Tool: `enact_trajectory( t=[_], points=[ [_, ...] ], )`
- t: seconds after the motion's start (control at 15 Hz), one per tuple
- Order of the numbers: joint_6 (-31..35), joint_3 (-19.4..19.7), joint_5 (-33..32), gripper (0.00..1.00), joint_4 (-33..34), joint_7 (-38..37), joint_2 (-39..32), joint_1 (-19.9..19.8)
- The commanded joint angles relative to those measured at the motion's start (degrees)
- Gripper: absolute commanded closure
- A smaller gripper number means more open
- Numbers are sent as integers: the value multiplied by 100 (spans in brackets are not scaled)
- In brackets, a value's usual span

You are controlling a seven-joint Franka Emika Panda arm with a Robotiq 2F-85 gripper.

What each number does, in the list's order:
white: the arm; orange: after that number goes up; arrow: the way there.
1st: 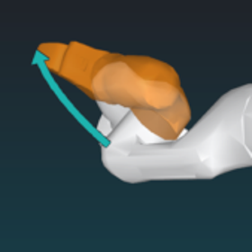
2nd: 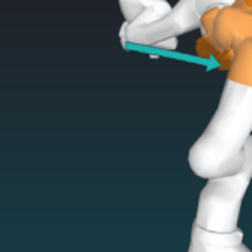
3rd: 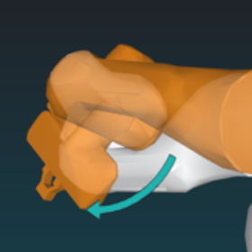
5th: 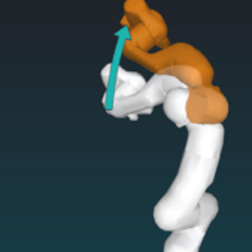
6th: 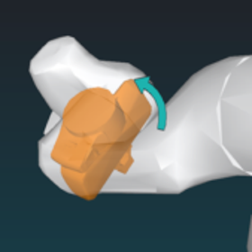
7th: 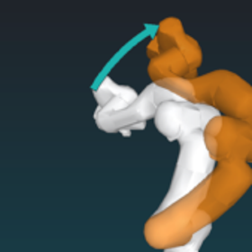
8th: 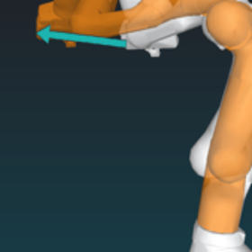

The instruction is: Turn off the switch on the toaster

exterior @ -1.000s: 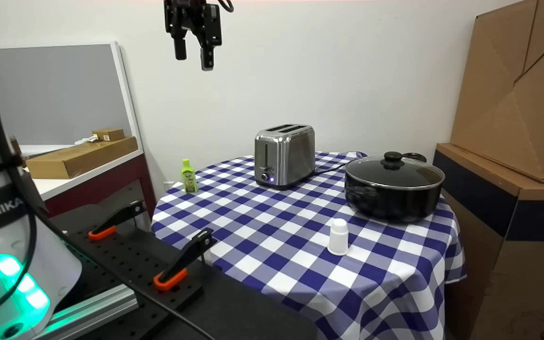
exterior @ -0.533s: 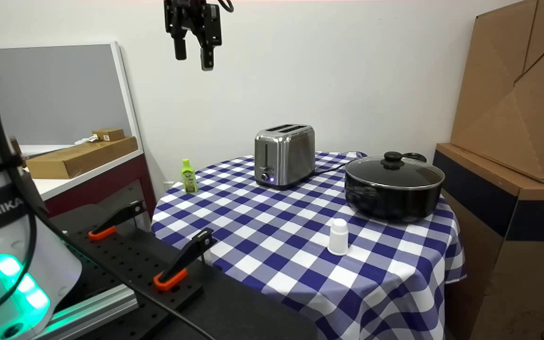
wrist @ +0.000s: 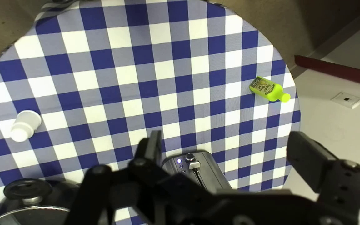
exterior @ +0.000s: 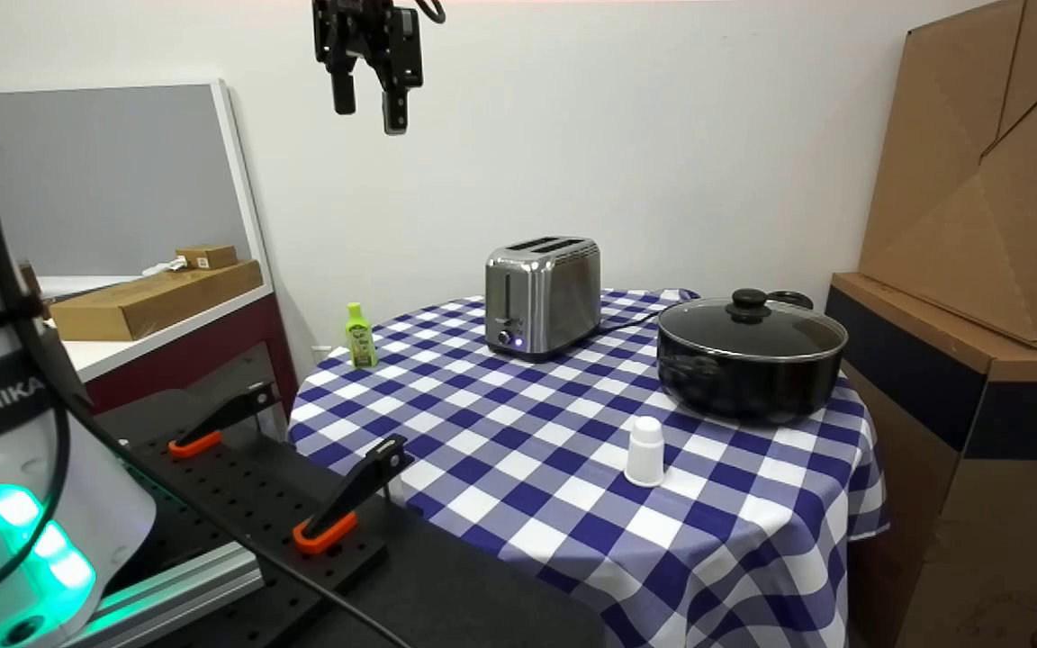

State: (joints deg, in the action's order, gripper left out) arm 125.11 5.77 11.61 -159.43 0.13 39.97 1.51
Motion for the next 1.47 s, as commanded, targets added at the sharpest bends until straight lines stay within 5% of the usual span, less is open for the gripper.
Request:
enact_trajectory(
  t=[0.0, 0.33, 0.4, 1.07, 1.4],
  points=[
    [-26, -62, 46, 0, 13, 38, -3, -66],
    [256, -96, -166, 0, 65, -123, -64, -393],
    [333, -68, -174, 23, 76, -127, -121, -460],
    [2085, -527, -301, 94, 65, -537, -1482, -537],
    [2598, -765, -536, 100, 190, -876, -2403, -512]
  ],
)
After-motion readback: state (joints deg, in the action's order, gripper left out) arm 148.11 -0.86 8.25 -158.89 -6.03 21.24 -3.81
